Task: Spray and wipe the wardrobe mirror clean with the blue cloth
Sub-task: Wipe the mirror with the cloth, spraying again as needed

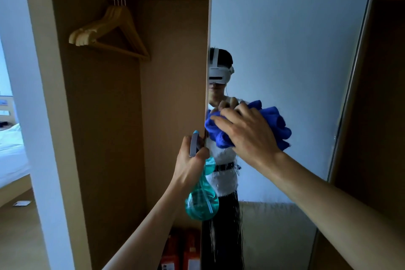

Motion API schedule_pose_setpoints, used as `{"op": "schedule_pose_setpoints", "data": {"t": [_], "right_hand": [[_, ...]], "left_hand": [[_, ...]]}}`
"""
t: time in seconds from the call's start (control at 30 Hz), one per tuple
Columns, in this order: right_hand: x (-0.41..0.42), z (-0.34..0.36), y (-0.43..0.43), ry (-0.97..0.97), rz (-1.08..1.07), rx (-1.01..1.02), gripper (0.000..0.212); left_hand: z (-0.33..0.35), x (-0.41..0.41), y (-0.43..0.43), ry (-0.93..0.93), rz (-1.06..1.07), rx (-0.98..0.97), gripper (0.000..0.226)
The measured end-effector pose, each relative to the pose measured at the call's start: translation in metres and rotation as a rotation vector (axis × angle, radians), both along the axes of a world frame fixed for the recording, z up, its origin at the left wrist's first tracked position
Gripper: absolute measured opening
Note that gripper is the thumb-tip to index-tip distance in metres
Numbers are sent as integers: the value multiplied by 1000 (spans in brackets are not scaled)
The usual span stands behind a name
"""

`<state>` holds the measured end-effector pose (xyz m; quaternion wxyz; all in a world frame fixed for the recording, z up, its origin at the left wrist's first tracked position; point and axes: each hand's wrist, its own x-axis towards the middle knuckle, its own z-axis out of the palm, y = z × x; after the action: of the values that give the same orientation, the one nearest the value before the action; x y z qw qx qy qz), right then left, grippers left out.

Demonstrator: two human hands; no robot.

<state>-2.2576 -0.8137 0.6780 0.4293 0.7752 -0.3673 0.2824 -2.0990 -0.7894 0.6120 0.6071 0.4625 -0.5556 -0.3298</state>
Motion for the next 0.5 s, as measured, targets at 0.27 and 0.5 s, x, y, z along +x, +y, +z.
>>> {"op": "schedule_pose_setpoints", "data": {"t": [0.27, 0.5], "right_hand": [[-4, -39, 2, 42, 5, 50, 36], [-22, 8, -4, 0, -12, -2, 48]], "left_hand": [[-6, -9, -5, 6, 70, -63, 22], [8, -26, 2, -79, 136, -127, 39]]}}
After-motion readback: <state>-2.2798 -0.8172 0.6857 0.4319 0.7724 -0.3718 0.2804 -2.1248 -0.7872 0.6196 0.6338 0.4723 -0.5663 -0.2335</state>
